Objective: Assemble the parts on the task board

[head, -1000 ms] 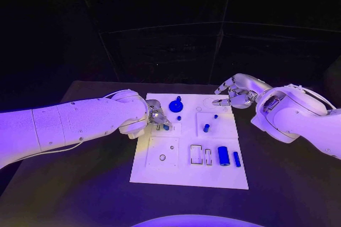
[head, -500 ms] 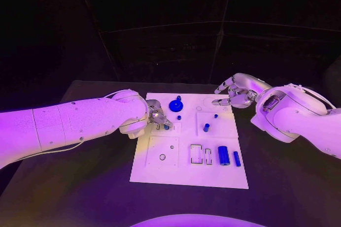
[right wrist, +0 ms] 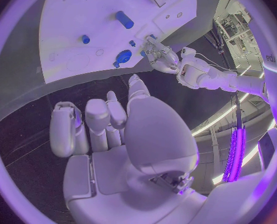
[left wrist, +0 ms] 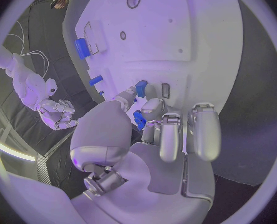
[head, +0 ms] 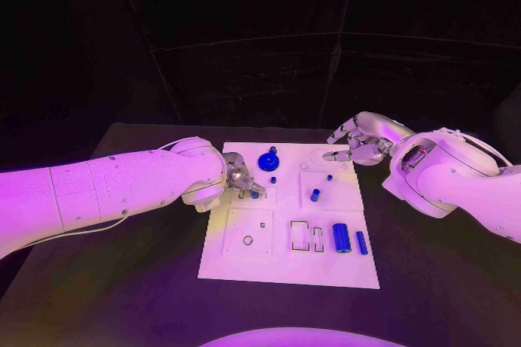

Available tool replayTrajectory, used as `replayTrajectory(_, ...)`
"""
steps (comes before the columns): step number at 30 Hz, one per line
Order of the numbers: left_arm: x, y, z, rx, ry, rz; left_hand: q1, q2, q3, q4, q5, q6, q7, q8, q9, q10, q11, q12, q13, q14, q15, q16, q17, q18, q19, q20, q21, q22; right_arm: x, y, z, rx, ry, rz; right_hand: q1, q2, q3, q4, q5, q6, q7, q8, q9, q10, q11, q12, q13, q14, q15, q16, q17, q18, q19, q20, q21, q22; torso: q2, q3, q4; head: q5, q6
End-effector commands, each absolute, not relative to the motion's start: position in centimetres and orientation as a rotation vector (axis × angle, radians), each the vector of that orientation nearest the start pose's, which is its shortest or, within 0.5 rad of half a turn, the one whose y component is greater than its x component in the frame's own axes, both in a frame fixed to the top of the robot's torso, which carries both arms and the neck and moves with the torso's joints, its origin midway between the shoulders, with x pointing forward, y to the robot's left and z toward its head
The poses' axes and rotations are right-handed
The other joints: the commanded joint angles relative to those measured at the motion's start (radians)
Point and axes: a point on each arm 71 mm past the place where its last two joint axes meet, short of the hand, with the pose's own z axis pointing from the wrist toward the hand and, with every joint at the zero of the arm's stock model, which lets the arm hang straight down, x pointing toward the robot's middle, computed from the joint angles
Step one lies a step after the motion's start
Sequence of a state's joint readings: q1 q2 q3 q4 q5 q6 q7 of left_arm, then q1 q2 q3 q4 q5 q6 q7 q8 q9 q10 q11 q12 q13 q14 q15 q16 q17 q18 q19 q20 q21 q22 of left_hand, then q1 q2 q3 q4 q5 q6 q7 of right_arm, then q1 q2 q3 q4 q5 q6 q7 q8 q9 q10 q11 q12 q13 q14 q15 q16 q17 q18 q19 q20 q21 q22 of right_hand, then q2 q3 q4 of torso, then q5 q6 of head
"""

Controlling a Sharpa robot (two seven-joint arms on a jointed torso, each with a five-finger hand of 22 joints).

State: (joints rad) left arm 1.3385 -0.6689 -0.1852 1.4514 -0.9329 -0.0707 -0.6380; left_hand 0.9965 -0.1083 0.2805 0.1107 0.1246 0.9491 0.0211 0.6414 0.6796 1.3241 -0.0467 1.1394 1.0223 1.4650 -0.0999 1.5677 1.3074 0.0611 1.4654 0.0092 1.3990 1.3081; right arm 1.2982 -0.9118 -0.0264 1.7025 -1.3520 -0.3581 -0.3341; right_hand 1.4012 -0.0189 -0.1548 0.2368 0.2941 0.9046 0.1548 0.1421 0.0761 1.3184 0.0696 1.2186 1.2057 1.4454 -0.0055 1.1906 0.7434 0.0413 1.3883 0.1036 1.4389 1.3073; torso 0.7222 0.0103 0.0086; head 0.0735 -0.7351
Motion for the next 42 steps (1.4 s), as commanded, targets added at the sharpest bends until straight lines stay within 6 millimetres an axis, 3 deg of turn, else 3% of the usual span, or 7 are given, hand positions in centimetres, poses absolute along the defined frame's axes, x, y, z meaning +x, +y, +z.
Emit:
replayTrajectory(1, 49.6, 16.6, -21.3, -0.346, 2.259, -0.34, -0.013, 0.0, -0.026, 0.013, -0.005, 0.001, 0.001, 0.007, 0.0, -0.001, 0.001, 0.006, 0.0, 0.106, -0.004, 0.003, 0.263, -0.007, 0.024, -0.005, 0.002, 0.006, 47.2, -19.4, -12.3, 0.045, 1.623, 0.617, -0.004, 0.004, -0.002, 0.007, 0.003, 0.004, 0.0, 0.004, 0.0, -0.009, -0.002, -0.008, -0.002, -0.005, -0.005, -0.006, -0.005, 0.018, -0.008, -0.001, -0.007, 0.018, 0.0, -0.0006, -0.0001, -0.001, 0.0)
replayTrajectory(6, 49.5, 16.7, -21.2, -0.35, 2.251, -0.349, -0.017, 0.0, -0.111, 0.06, -0.074, -0.001, 0.0, 0.012, 0.0, -0.002, -0.001, 0.008, -0.003, 0.106, -0.005, 0.003, 0.263, -0.007, 0.025, -0.005, 0.002, 0.009, 47.2, -19.5, -12.3, 0.047, 1.621, 0.615, -0.005, 0.004, -0.005, 0.011, 0.002, 0.002, 0.001, 0.005, 0.0, -0.009, -0.002, -0.008, -0.003, -0.005, -0.005, -0.009, -0.007, 0.019, -0.009, -0.001, -0.008, 0.017, 0.0, -0.001, 0.0006, -0.001, 0.001)
replayTrajectory(17, 49.3, 17.4, -19.3, -0.372, 2.203, -0.391, -0.009, -0.011, -0.213, 0.118, -0.078, -0.003, -0.005, 0.018, 0.002, -0.003, -0.005, 0.008, -0.006, 0.106, -0.01, 0.003, 0.263, -0.007, 0.025, -0.011, 0.001, 0.01, 47.3, -19.7, -12.3, 0.052, 1.617, 0.611, -0.008, 0.003, -0.012, 0.02, 0.001, 0.0, 0.001, 0.006, -0.001, -0.011, -0.001, -0.009, -0.005, -0.007, -0.005, -0.016, -0.018, 0.021, -0.015, -0.001, -0.013, 0.009, 0.0, 0.0002, 0.0007, -0.006, 0.004)
replayTrajectory(23, 49.7, 17.7, -16.8, -0.368, 2.168, -0.433, 0.034, 0.005, -0.267, 0.148, -0.078, -0.017, -0.001, 0.014, 0.001, -0.017, -0.002, -0.008, -0.027, 0.106, -0.009, 0.003, 0.263, -0.004, 0.018, -0.012, -0.014, -0.008, 47.4, -19.9, -12.3, 0.056, 1.617, 0.608, -0.008, 0.003, -0.013, 0.02, 0.001, 0.0, 0.001, 0.006, -0.001, -0.011, -0.001, -0.009, -0.005, -0.008, -0.005, -0.017, -0.019, 0.021, -0.015, -0.001, -0.013, 0.009, 0.0, -0.0002, 0.0012, -0.006, 0.006)
replayTrajectory(26, 50.1, 18.1, -15.8, -0.354, 2.171, -0.421, 0.068, 0.016, -0.283, 0.15, -0.078, -0.048, 0.012, -0.009, -0.013, -0.041, 0.007, -0.036, -0.059, 0.106, -0.002, 0.003, 0.263, 0.002, 0.007, -0.007, -0.037, -0.039, 47.5, -19.9, -12.3, 0.058, 1.617, 0.607, -0.008, 0.003, -0.013, 0.02, 0.001, 0.0, 0.001, 0.006, -0.001, -0.011, -0.001, -0.009, -0.005, -0.008, -0.005, -0.017, -0.019, 0.021, -0.015, -0.001, -0.013, 0.009, 0.0, 0.0005, 0.0005, -0.004, 0.008)
replayTrajectory(29, 51.1, 19.0, -14.8, -0.344, 2.181, -0.383, 0.106, 0.031, -0.301, 0.151, -0.078, -0.07, 0.027, -0.032, -0.032, -0.084, 0.02, -0.087, -0.121, 0.106, 0.01, 0.003, 0.263, 0.008, -0.006, 0.003, -0.063, -0.07, 47.5, -20.0, -12.3, 0.058, 1.618, 0.605, -0.008, 0.003, -0.013, 0.02, 0.001, 0.0, 0.001, 0.006, -0.001, -0.011, -0.001, -0.009, -0.005, -0.008, -0.005, -0.017, -0.019, 0.021, -0.015, -0.001, -0.013, 0.009, 0.0, 0.0006, 0.0015, -0.003, 0.01)
replayTrajectory(42, 55.8, 21.0, -14.1, -0.343, 2.193, -0.237, 0.147, 0.058, -0.337, 0.161, -0.077, -0.087, 0.045, -0.075, -0.079, -0.104, 0.038, -0.105, -0.15, 0.106, 0.025, 0.003, 0.263, 0.011, -0.01, 0.019, -0.077, -0.084, 47.6, -19.7, -12.4, 0.054, 1.619, 0.61, -0.008, 0.004, -0.015, 0.024, 0.001, -0.001, 0.001, 0.007, -0.001, -0.01, -0.001, -0.008, -0.004, -0.008, -0.005, -0.018, -0.02, 0.021, -0.016, -0.001, -0.015, 0.007, 0.001, -0.0005, -0.0018, 0.006, 0.015)
